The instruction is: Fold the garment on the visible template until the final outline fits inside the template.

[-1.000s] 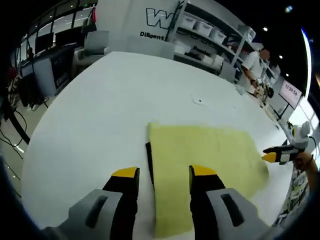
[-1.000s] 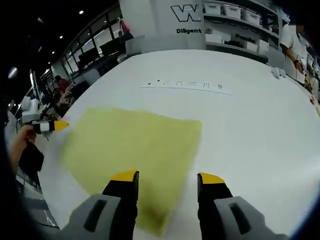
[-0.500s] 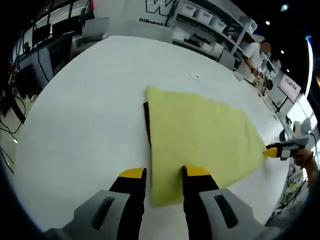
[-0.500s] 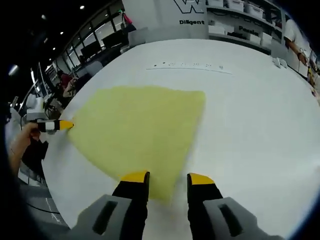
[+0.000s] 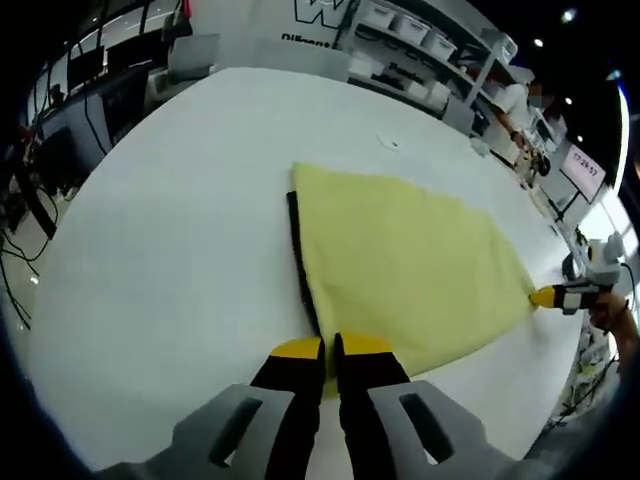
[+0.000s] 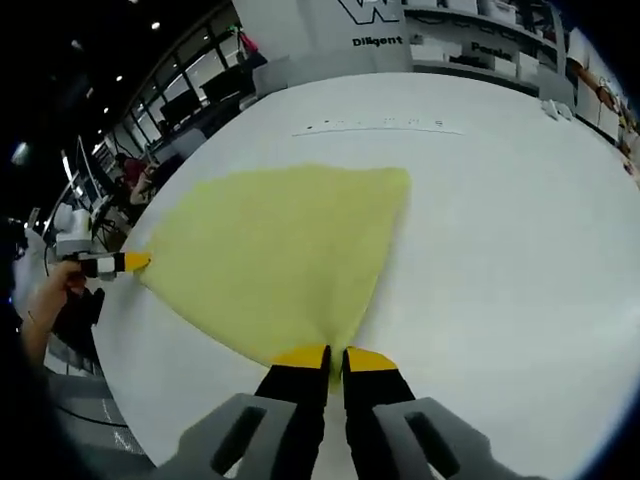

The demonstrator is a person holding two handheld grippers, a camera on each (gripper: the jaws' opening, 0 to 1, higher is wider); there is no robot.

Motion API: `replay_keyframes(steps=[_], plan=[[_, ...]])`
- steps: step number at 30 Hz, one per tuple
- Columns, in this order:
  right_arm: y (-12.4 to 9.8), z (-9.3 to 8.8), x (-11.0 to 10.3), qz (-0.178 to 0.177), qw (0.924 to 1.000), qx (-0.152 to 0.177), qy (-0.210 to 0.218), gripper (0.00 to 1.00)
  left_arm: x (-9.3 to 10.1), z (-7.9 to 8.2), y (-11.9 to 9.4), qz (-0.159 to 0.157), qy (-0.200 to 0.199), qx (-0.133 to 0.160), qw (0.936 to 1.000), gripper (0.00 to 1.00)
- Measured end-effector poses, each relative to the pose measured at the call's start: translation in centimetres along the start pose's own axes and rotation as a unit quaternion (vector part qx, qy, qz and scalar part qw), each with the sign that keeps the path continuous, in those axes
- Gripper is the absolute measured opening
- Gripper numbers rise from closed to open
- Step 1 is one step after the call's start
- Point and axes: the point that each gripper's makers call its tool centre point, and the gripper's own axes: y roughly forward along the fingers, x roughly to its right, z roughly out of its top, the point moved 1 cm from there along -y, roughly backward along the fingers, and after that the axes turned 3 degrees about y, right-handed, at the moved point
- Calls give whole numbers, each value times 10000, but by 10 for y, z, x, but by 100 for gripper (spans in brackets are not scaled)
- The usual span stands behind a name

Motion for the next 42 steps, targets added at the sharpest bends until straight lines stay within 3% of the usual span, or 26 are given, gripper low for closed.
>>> replay_keyframes(steps=[4, 15, 33, 35, 37, 42], plan=[[-4, -4, -1, 8, 10000, 14, 14, 0, 1, -4, -7, -18, 14, 183, 9998, 3], [-15, -24, -7, 15, 9998, -80, -160, 0, 3, -31, -20, -40, -170, 113, 9998, 3], [-15, -32, -5, -66, 9998, 32, -187, 4, -4, -32, -16, 51, -150, 116, 9998, 6], [-19, -28, -5, -121, 9996, 179, -188, 10, -3, -30, -17, 110, -83, 208, 9997, 10], [-22, -24, -8, -107, 9992, 306, -221, 24, -2, -27, -20, 101, -52, 285, 9995, 18], [-44, -9, -20, -134, 9967, 683, -408, 51, 14, -6, -40, -162, -127, 743, 9970, 37]])
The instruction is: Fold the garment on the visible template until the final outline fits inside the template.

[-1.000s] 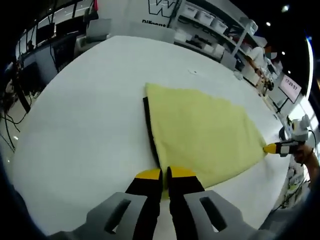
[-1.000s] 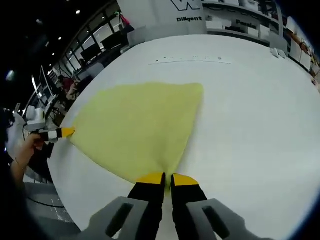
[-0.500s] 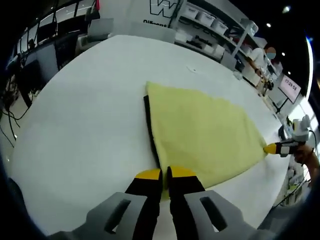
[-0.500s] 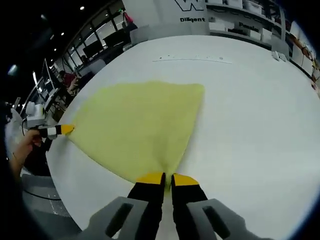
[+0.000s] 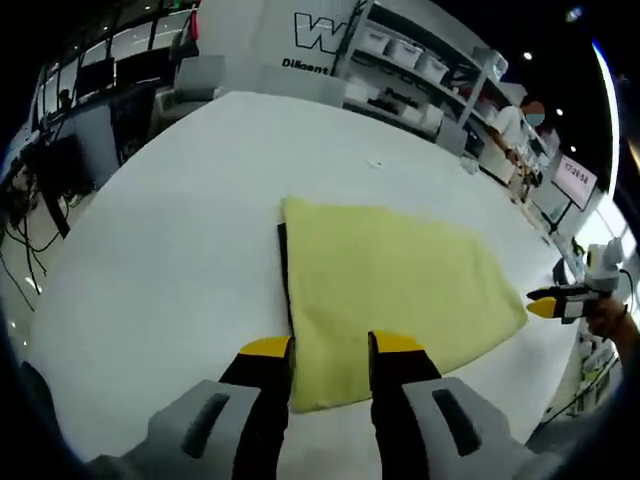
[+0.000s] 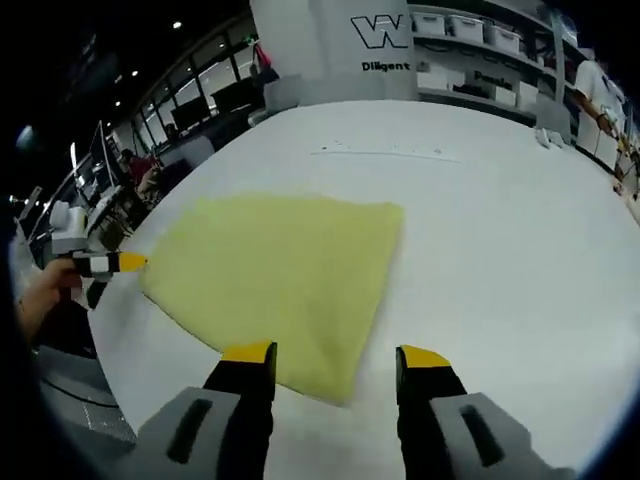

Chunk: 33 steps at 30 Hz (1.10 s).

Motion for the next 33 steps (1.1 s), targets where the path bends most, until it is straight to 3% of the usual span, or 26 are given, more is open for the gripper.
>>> replay_keyframes(steps=[3, 7, 10, 15, 22, 33], plan=[[-14, 8, -12, 40, 9998, 180, -94, 63, 16, 13, -16, -269, 59, 193, 9994, 52], [-32, 16, -25, 19, 9992, 366, -185, 79, 27, 22, -35, -360, 200, 369, 9985, 68], [-49, 22, -36, 26, 9982, 516, -309, 86, 35, 25, -47, -400, 393, 454, 9974, 82], [-70, 24, -48, 36, 9972, 613, -426, 97, 47, 23, -74, -384, 667, 487, 9958, 92], [-95, 12, -62, 140, 9972, 508, -526, 99, 55, 13, -103, -339, 820, 430, 9951, 99], [-116, -9, -73, 196, 9973, 480, -515, 99, 58, -7, -127, -268, 820, 319, 9958, 99]])
